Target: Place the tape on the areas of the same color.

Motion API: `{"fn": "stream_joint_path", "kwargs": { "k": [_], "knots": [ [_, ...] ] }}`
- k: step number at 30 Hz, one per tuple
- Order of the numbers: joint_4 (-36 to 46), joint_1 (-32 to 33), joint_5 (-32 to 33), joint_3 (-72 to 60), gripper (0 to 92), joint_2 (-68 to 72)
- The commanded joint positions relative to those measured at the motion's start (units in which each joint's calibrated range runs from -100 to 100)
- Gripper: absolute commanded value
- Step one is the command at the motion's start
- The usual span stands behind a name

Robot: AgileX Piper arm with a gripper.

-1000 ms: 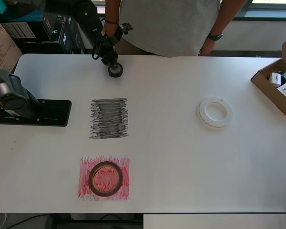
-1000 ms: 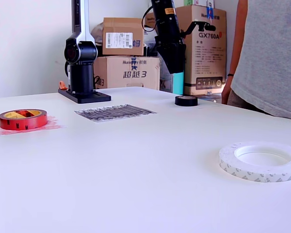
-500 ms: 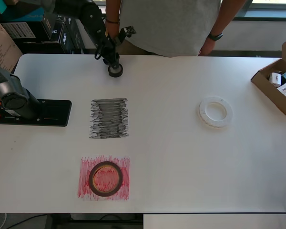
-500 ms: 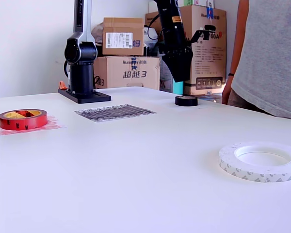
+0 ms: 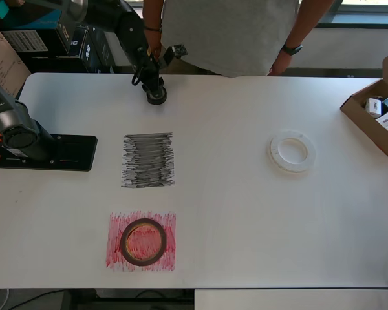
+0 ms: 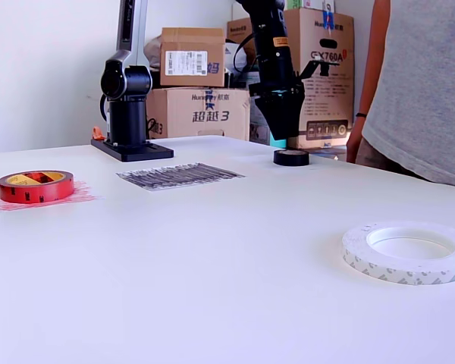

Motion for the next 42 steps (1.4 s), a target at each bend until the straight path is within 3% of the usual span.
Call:
{"fn": "stream_joint_path", "kwargs": {
  "k": [1, 42],
  "knots": [
    [-0.4, -0.5, 0.4, 0.6, 45.5, 0.9],
    [-2.3, -0.5, 0.3, 0.1, 45.5, 8.3]
  ]
}}
